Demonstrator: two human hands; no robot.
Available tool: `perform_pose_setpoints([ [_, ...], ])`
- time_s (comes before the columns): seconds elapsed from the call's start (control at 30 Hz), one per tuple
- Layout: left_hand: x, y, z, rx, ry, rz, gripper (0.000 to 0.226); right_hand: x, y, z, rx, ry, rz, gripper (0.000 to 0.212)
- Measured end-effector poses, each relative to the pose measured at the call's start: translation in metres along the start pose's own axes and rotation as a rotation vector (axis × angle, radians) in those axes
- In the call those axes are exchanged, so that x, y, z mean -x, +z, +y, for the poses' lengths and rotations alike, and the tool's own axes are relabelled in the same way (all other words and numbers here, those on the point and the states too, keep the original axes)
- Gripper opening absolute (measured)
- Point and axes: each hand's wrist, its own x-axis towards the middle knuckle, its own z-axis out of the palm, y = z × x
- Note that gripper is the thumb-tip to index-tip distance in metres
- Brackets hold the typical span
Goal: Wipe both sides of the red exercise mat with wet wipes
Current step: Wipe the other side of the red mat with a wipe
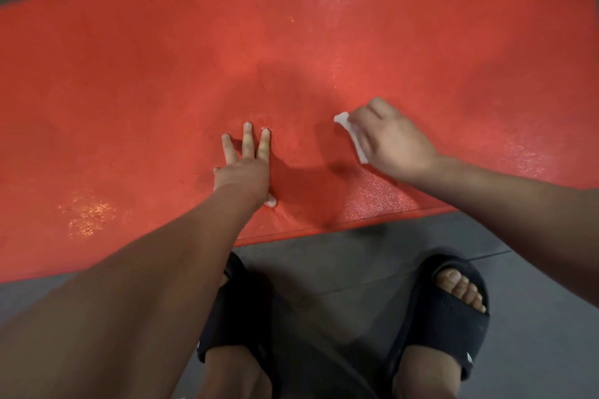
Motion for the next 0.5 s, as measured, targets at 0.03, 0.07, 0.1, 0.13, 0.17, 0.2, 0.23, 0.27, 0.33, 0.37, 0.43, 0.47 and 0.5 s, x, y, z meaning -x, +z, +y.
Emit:
perform_pose_setpoints([
  [0.03,0.0,0.0,0.0,-0.002,0.002,0.001,0.143,0.004,0.002,-0.002,0.003,-0.044,-0.053,0.028],
  [0.07,-0.001,0.0,0.0,-0.003,0.002,0.002,0.143,0.005,0.004,-0.001,0.011,-0.048,-0.105,0.024],
  [0.1,-0.001,0.0,0.0,-0.003,0.0,0.003,0.143,0.003,0.005,0.001,0.011,-0.011,-0.135,0.023],
  [0.13,0.0,0.0,0.0,-0.003,-0.001,0.004,0.143,0.0,0.006,0.003,0.014,0.03,-0.148,0.025],
  [0.17,0.0,0.0,0.001,-0.003,-0.002,0.004,0.143,-0.003,0.005,0.005,0.026,0.042,-0.158,0.028],
  [0.2,0.0,0.0,0.001,-0.004,-0.001,0.003,0.143,-0.005,0.005,0.007,0.045,0.028,-0.176,0.032],
  [0.23,0.0,0.0,0.001,-0.005,0.001,0.003,0.143,-0.006,0.002,0.008,0.055,0.005,-0.201,0.038],
  [0.27,0.0,0.0,0.001,-0.009,0.004,0.005,0.143,-0.006,-0.001,0.008,0.045,-0.003,-0.225,0.045],
  [0.33,0.0,0.001,0.0,-0.015,0.006,0.01,0.143,-0.004,-0.01,0.007,0.02,0.014,-0.225,0.059],
  [0.37,0.0,0.001,0.0,-0.017,0.006,0.012,0.143,-0.003,-0.014,0.007,0.007,0.017,-0.213,0.062],
  [0.43,0.0,0.002,0.0,-0.016,0.007,0.013,0.143,-0.002,-0.02,0.01,0.007,-0.033,-0.186,0.06],
  [0.47,0.0,0.001,0.0,-0.014,0.007,0.013,0.143,-0.002,-0.022,0.012,0.019,-0.08,-0.182,0.06],
  [0.5,0.0,0.001,0.0,-0.011,0.007,0.012,0.143,-0.003,-0.025,0.014,0.033,-0.13,-0.192,0.062],
])
